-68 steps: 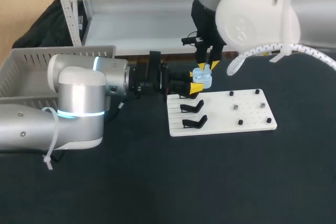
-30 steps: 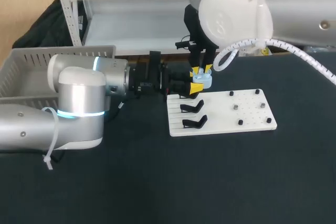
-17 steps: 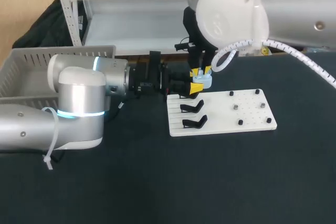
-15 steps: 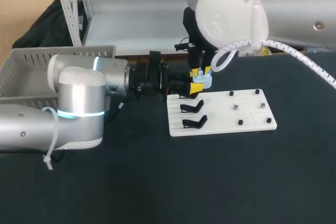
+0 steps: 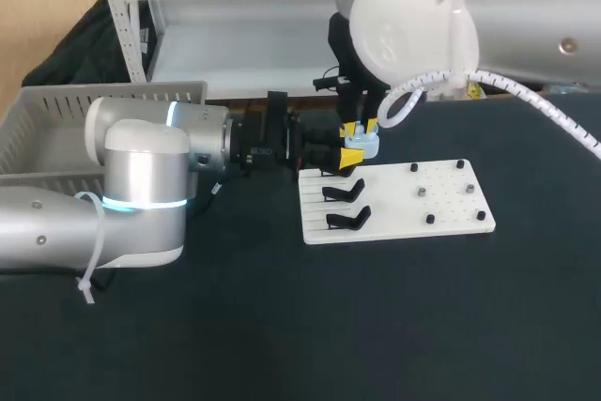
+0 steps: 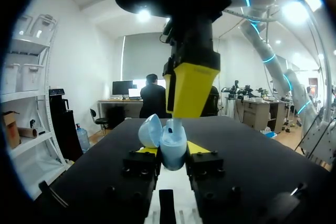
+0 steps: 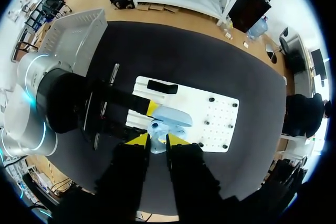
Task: Pick up each earbud case from the left stands, insert the matching earbuds, close the lid, and place the case in the box.
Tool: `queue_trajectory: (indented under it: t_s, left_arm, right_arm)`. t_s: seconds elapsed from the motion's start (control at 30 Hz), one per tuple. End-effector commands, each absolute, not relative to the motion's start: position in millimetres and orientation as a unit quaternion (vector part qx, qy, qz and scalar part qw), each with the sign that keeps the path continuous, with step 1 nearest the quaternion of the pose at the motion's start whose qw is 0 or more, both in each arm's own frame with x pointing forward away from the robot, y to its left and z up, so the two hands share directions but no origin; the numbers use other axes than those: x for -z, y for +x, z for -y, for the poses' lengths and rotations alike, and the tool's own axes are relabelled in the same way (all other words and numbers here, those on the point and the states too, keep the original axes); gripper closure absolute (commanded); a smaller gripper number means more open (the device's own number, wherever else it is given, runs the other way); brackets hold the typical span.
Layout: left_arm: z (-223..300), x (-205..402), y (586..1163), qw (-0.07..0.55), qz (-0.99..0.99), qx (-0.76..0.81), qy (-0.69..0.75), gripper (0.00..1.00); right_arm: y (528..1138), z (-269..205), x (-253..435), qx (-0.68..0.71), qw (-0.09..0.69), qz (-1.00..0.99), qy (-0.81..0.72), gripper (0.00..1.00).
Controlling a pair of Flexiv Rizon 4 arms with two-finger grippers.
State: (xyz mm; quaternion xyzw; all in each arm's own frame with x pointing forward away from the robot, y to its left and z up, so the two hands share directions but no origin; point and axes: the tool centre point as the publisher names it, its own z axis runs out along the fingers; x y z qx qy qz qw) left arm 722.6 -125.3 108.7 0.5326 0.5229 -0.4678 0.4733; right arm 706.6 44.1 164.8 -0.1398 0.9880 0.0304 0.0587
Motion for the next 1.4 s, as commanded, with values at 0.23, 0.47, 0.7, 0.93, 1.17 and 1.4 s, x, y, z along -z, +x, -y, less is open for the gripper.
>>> queue_trajectory:
  t_s: [0.23, 0.47, 0.7, 0.93, 1.17, 1.4]
  left_arm:
    - [125.4, -108.5, 720.1, 0.476, -0.524, 0.465, 0.531, 1.0]
    - [125.4, -108.5, 720.1, 0.476, -0.524, 0.465, 0.531, 1.0]
    - [125.4, -108.5, 720.1, 0.476, -0.524, 0.465, 0.531, 1.0]
    - [125.4, -108.5, 720.1, 0.476, -0.524, 0.465, 0.531, 1.0]
    - [125.4, -108.5, 720.1, 0.476, -0.524, 0.465, 0.531, 1.0]
    - [125.4, -108.5, 720.1, 0.476, -0.524, 0.465, 0.531, 1.0]
  right_arm:
    - [708.9, -46.6, -163.8, -0.029, 0.059, -0.988, -0.141, 1.0]
    - [709.9, -46.8, -162.3, -0.027, 0.06, -0.988, -0.141, 1.0]
    - [711.3, -48.1, -161.0, -0.025, 0.062, -0.988, -0.14, 1.0]
    - [713.1, -49.2, -159.9, -0.024, 0.063, -0.988, -0.14, 1.0]
    - [713.8, -48.7, -158.8, -0.023, 0.064, -0.988, -0.138, 1.0]
    - [714.5, -48.1, -157.5, -0.023, 0.064, -0.988, -0.137, 1.0]
